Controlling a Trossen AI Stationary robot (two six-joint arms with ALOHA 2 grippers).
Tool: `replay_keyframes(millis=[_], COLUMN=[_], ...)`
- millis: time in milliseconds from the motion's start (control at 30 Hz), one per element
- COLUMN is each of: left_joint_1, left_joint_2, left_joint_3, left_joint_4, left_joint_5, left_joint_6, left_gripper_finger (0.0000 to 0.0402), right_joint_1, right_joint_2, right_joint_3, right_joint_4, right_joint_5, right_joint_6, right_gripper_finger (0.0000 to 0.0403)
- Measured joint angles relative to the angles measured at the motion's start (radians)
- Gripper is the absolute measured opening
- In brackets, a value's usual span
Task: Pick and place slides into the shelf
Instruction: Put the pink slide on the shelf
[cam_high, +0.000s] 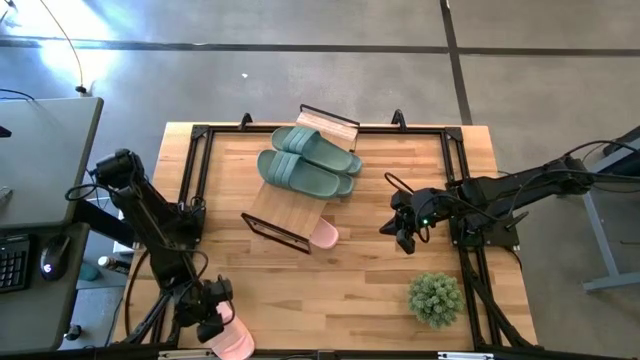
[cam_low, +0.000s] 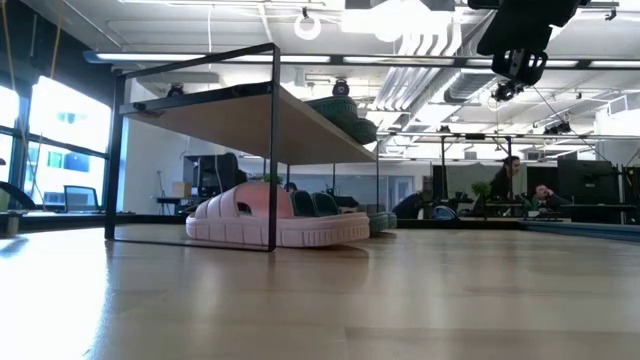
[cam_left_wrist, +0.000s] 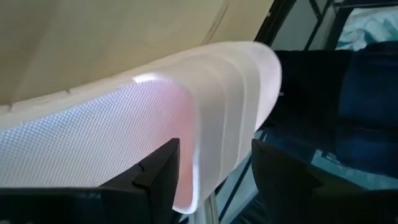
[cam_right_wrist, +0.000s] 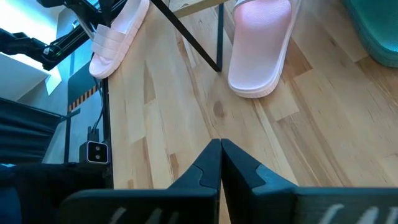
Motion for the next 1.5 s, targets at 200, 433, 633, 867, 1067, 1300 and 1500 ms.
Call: replay_keyframes(millis=[200, 433, 633, 867, 1067, 1300, 1500], left_joint_1=[0.0, 0.0, 0.0, 0.0, 0.0, 0.0, 0.0], left_joint_2=[-0.026, 0.01, 0.042, 0.089, 0.097, 0.097, 0.097], left_joint_3=[0.0, 0.0, 0.0, 0.0, 0.0, 0.0, 0.0], left_joint_4=[-0.003, -0.014, 0.06, 0.143, 0.148, 0.152, 0.158], left_joint_5=[0.004, 0.077, 0.069, 0.064, 0.055, 0.045, 0.045], left_joint_6=[0.0, 0.008, 0.023, 0.056, 0.085, 0.087, 0.1], left_gripper_finger=[0.0182, 0.0182, 0.0182, 0.0182, 0.0179, 0.0092, 0.001], right_joint_1=[0.0, 0.0, 0.0, 0.0, 0.0, 0.0, 0.0], right_joint_2=[0.0, 0.0, 0.0, 0.0, 0.0, 0.0, 0.0], right_joint_3=[0.0, 0.0, 0.0, 0.0, 0.0, 0.0, 0.0], right_joint_4=[0.0, 0.0, 0.0, 0.0, 0.0, -0.001, -0.003], right_joint_5=[0.0, 0.0, 0.0, 0.001, 0.0, 0.001, 0.001], right_joint_6=[0.0, 0.004, 0.002, 0.001, 0.001, 0.0, 0.0], right_gripper_finger=[0.0, 0.0, 0.0, 0.0, 0.0, 0.0, 0.0])
